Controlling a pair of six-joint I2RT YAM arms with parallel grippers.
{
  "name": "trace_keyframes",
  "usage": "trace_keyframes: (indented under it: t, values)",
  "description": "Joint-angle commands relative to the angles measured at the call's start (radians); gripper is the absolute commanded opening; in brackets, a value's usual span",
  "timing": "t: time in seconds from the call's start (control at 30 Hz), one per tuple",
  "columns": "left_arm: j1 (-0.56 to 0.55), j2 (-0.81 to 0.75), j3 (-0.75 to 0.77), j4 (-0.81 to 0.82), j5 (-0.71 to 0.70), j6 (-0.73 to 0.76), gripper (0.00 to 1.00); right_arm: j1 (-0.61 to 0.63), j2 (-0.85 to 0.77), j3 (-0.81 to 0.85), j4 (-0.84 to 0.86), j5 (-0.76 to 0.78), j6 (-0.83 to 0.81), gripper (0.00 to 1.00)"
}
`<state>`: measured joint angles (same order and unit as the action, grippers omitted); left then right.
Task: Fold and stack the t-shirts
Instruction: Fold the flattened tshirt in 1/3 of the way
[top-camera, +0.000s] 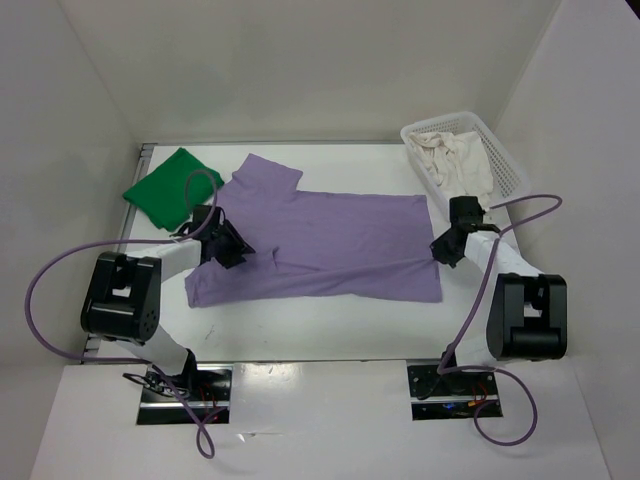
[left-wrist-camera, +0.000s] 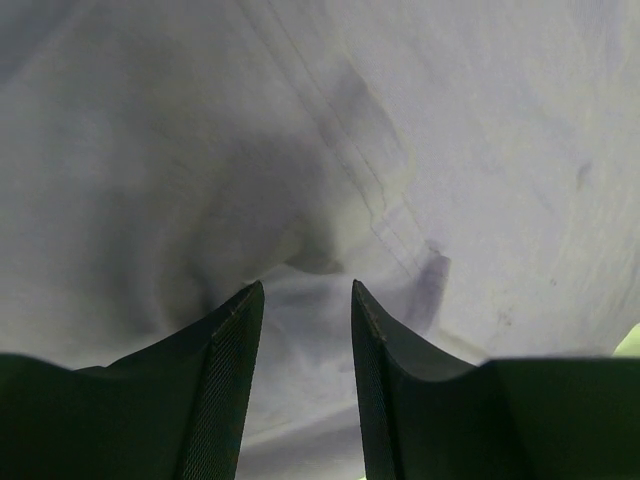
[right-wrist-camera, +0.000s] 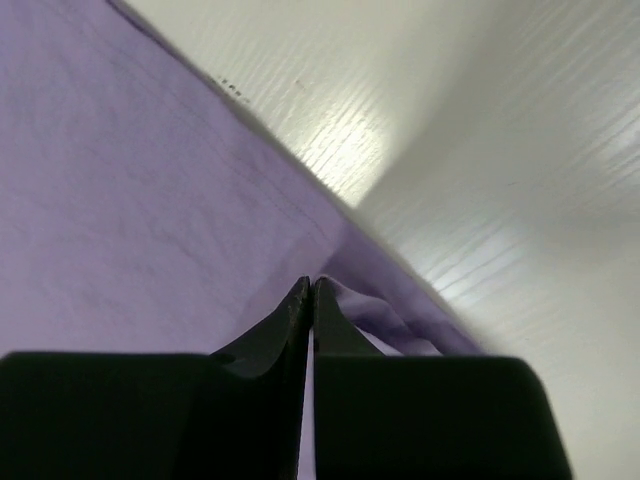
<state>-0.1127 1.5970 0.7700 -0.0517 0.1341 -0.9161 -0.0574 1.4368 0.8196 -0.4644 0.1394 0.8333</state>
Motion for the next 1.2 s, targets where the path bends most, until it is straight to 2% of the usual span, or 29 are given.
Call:
trace_keyframes:
  t: [0.0,0.1,0.17,0.4,0.47,0.63,0.7,0.83,0.87,0.97,1.07,1.17]
  values:
    - [0.03,0.001,-0.011,-0.014,-0.041,0.031,0.48,-0.024,0.005,0.03,-0.029,0.083,0.007,0.02]
    - [0.054,-0.008,-0.011,0.012,-0.03,0.022,0.48,-0.033,0.016,0.021,-0.039,0.083,0.007,0.02]
    - [0.067,-0.008,-0.011,0.021,-0.03,0.013,0.48,-0.033,0.025,0.021,-0.039,0.083,0.018,0.06]
    - [0.067,-0.04,0.058,0.021,-0.042,0.04,0.5,-0.033,0.059,0.032,-0.005,0.032,0.007,0.39]
    - [0.067,-0.049,0.106,-0.002,-0.019,0.066,0.52,-0.024,0.042,0.056,-0.005,0.005,-0.007,0.42]
    - [0.067,-0.17,0.081,-0.095,0.079,0.112,0.53,0.02,-0.056,0.079,-0.063,0.005,-0.019,0.42]
    - [0.067,-0.238,0.045,-0.138,0.1,0.112,0.52,0.042,-0.104,0.069,-0.076,-0.009,-0.019,0.37]
    - [0.027,-0.342,-0.079,-0.162,0.16,0.08,0.45,0.131,-0.156,0.044,-0.095,0.0,0.012,0.13]
    - [0.015,-0.374,-0.134,-0.162,0.17,0.054,0.45,0.187,-0.156,0.044,-0.095,-0.015,0.024,0.07]
    - [0.015,-0.384,-0.192,-0.149,0.179,0.033,0.45,0.316,-0.147,0.007,-0.05,-0.072,0.099,0.06]
    - [0.015,-0.37,-0.212,-0.139,0.165,0.033,0.45,0.439,-0.066,-0.028,-0.002,-0.127,0.165,0.06]
    - [0.015,-0.329,-0.212,-0.128,0.165,0.033,0.45,0.496,-0.001,-0.054,0.056,-0.147,0.199,0.06]
